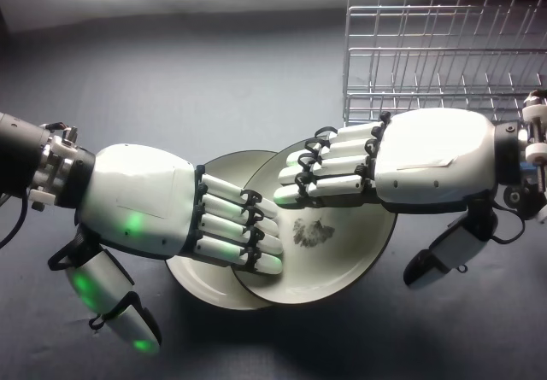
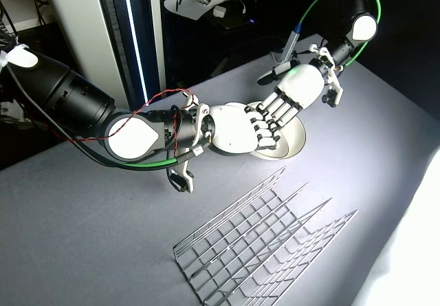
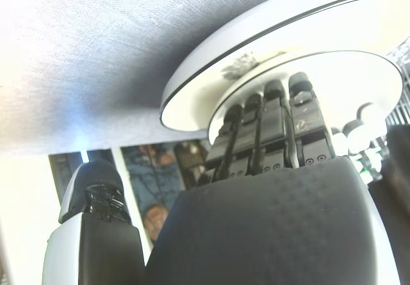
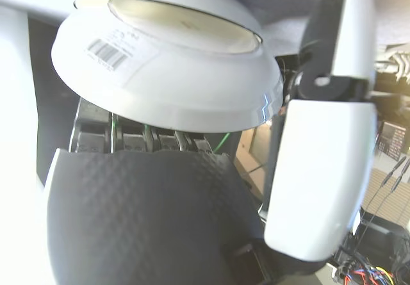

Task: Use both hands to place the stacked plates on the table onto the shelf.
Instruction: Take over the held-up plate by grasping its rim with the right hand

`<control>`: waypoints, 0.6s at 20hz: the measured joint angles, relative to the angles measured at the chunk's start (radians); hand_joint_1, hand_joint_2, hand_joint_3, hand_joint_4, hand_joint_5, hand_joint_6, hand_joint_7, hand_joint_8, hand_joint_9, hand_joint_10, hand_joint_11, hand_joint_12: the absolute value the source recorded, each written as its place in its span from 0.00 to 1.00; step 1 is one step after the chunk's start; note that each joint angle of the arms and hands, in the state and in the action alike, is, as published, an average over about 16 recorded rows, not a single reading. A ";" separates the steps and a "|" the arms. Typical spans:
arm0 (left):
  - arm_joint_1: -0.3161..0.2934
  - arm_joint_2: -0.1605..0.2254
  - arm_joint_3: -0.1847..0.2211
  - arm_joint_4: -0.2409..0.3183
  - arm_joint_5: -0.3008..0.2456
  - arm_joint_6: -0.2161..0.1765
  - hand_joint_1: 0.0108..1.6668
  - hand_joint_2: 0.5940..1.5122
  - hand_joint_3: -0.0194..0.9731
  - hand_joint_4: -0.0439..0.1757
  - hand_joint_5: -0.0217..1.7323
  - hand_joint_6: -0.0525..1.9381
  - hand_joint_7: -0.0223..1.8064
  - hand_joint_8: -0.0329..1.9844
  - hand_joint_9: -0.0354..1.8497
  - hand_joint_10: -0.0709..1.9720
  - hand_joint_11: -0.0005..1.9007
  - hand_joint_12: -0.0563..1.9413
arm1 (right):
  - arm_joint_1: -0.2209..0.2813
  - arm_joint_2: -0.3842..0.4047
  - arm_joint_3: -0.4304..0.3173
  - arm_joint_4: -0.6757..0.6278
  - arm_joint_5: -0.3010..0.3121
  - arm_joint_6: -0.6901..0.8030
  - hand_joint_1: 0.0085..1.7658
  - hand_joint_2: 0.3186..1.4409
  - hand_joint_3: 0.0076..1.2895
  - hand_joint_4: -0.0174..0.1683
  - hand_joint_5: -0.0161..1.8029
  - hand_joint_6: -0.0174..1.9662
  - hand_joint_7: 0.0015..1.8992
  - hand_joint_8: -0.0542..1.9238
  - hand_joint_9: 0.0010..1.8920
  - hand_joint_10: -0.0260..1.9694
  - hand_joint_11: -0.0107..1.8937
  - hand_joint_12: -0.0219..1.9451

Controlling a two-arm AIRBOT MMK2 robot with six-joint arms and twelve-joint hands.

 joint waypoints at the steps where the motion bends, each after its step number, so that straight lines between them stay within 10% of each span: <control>1: 0.000 0.000 0.000 0.000 0.000 0.000 0.00 0.54 0.03 0.16 0.01 0.01 0.01 0.01 0.03 0.04 0.01 0.03 | 0.000 -0.001 0.001 0.001 0.001 0.000 0.63 0.41 0.00 0.08 0.07 0.02 0.05 0.04 0.05 0.03 0.02 0.32; 12: -0.016 0.004 0.003 0.004 -0.004 -0.014 0.00 0.54 0.03 0.17 0.01 0.01 0.02 0.01 0.03 0.04 0.01 0.03 | 0.001 -0.011 0.003 0.016 0.032 -0.004 0.73 0.50 0.00 0.09 0.37 0.25 0.37 0.16 0.35 0.23 0.26 0.71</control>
